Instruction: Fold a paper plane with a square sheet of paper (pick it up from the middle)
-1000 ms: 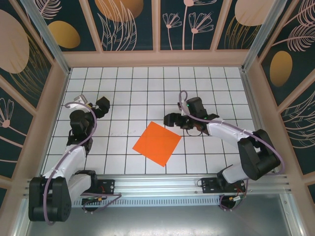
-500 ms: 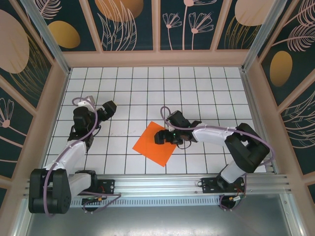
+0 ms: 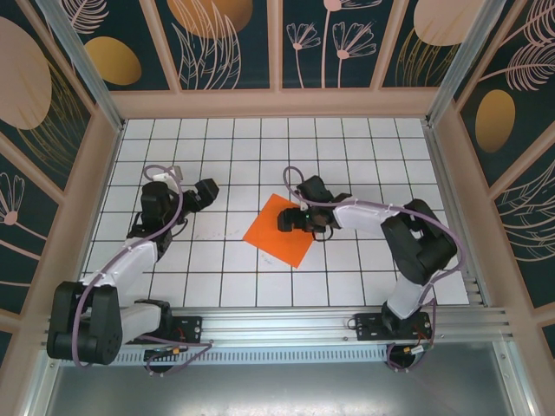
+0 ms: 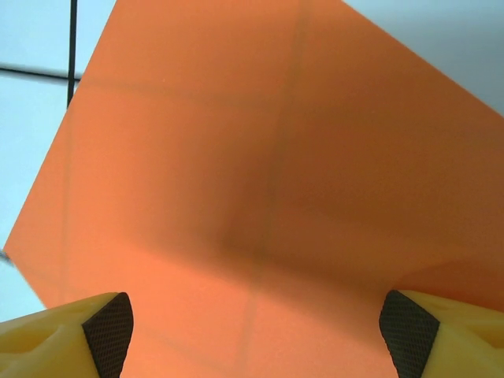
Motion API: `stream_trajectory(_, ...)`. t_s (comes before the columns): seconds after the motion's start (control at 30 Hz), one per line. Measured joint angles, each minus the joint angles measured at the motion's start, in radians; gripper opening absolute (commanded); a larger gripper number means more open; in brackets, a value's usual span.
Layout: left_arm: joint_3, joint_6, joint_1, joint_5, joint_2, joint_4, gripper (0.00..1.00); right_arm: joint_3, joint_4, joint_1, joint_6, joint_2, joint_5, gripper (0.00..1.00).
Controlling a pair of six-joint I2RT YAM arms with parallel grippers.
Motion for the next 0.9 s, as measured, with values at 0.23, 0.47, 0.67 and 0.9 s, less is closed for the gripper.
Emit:
stream_trajectory(0.23, 0.023, 0.004, -0.044, -0.002, 0.051, -0.02, 0.99, 0.237, -0.129, -0.004, -0.152, 0.148, 0.125, 0.86)
stream_trajectory(0.47, 0.021, 0.004, -0.046, -0.163, -0.02, -0.073, 0.98, 0.278, -0.162, 0.05, -0.116, 0.094, 0.093, 0.82)
stream_trajectory(0.67, 0.017, 0.003, -0.046, -0.338, -0.101, -0.116, 0.99, 0.31, -0.133, 0.167, -0.022, 0.129, -0.029, 0.79)
stream_trajectory(0.9, 0.016, 0.003, -0.046, -0.386, -0.132, -0.132, 0.99, 0.351, -0.124, 0.2, 0.008, 0.236, -0.071, 0.79)
